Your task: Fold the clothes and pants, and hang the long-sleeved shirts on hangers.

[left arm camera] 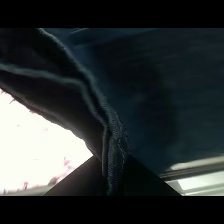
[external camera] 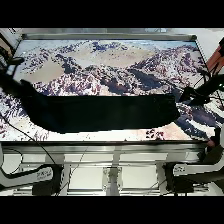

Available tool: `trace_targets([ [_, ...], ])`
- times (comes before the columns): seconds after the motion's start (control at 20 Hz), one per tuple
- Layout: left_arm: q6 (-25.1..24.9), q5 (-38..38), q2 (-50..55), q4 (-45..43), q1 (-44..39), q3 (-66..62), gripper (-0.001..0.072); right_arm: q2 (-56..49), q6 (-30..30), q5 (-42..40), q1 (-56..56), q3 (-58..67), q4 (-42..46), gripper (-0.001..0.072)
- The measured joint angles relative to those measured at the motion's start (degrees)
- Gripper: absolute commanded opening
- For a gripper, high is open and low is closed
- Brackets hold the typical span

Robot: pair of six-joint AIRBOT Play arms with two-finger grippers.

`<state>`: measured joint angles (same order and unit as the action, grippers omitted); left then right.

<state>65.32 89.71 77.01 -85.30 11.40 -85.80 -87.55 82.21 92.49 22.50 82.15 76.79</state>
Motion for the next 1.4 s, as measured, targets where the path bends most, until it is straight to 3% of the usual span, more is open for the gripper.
trace_targets([
  [0.15, 2.05, -1.84, -0.87, 1.70, -9.42, -0.17, 0.0027, 0.00, -0.79, -1.62, 0.00, -3.91, -0.02, 0.0543],
  [0.5, 5.46, -12.63, -0.04, 16.85, -24.46, -0.24, 0.0027, 0.02, -1.97, -2.56, 0.00, -7.82, -0.26, 0.0544],
  [0.8, 10.34, -14.73, 4.37, 21.75, -28.59, -0.24, 0.0028, 0.33, -2.23, -1.75, 0.00, -8.24, -0.44, 0.0543],
  [1.3, 13.14, -12.31, 8.22, 24.00, -33.86, 0.39, 0.0029, 3.08, -2.47, -1.77, 0.00, -8.26, -0.50, 0.0544],
  [1.35, 13.38, -12.26, 8.50, 23.98, -34.05, 0.85, 0.0047, 3.28, -2.47, -1.66, 0.00, -8.26, -0.50, 0.0543],
  [1.4, 13.77, -12.22, 8.72, 23.98, -34.16, 1.40, 0.0126, 3.50, -2.47, -1.70, 0.00, -8.26, -0.50, 0.0543],
])
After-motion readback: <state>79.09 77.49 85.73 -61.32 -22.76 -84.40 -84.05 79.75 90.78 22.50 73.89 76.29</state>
